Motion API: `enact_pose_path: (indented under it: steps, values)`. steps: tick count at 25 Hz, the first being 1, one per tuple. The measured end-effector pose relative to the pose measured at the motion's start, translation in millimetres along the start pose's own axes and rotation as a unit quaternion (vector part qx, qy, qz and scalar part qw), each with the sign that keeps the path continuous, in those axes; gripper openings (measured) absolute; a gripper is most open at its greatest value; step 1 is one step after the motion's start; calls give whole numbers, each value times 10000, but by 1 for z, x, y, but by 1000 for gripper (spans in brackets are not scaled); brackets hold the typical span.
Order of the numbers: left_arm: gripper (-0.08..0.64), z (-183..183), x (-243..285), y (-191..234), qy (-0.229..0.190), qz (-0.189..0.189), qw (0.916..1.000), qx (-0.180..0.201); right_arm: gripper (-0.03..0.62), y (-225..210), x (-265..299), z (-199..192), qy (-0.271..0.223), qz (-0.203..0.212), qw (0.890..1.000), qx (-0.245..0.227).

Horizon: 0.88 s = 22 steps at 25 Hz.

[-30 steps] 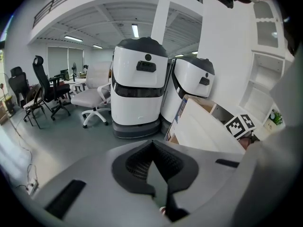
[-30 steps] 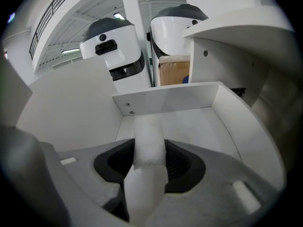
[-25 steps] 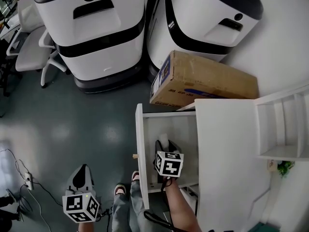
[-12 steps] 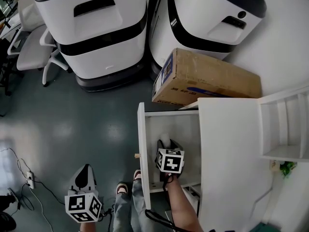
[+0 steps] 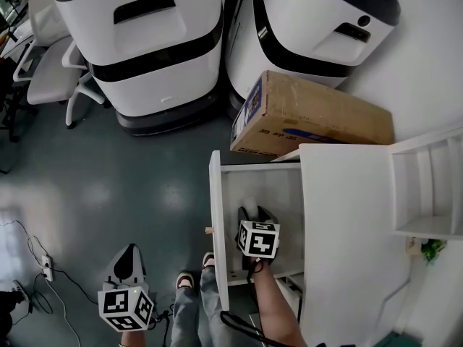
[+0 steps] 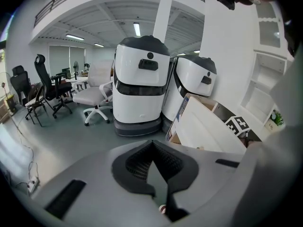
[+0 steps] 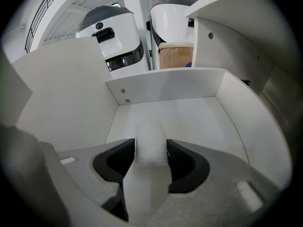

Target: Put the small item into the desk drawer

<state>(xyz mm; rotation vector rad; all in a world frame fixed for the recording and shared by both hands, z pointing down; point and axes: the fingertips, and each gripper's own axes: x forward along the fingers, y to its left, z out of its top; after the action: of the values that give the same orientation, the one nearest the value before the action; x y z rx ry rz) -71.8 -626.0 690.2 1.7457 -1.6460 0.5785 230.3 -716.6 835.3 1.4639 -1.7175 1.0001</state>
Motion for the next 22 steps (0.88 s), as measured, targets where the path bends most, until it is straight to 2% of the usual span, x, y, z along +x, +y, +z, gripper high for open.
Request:
enact_pose_path:
  steps: [11, 22]
  values:
    - [-2, 10, -17, -10, -151, -199, 9997, 48, 193, 3, -39, 3, -180, -12, 9998, 6]
    - [-2, 26, -51, -33, -368, -666, 9967, 293, 183, 11, -122, 1, -524, -50, 9984, 193]
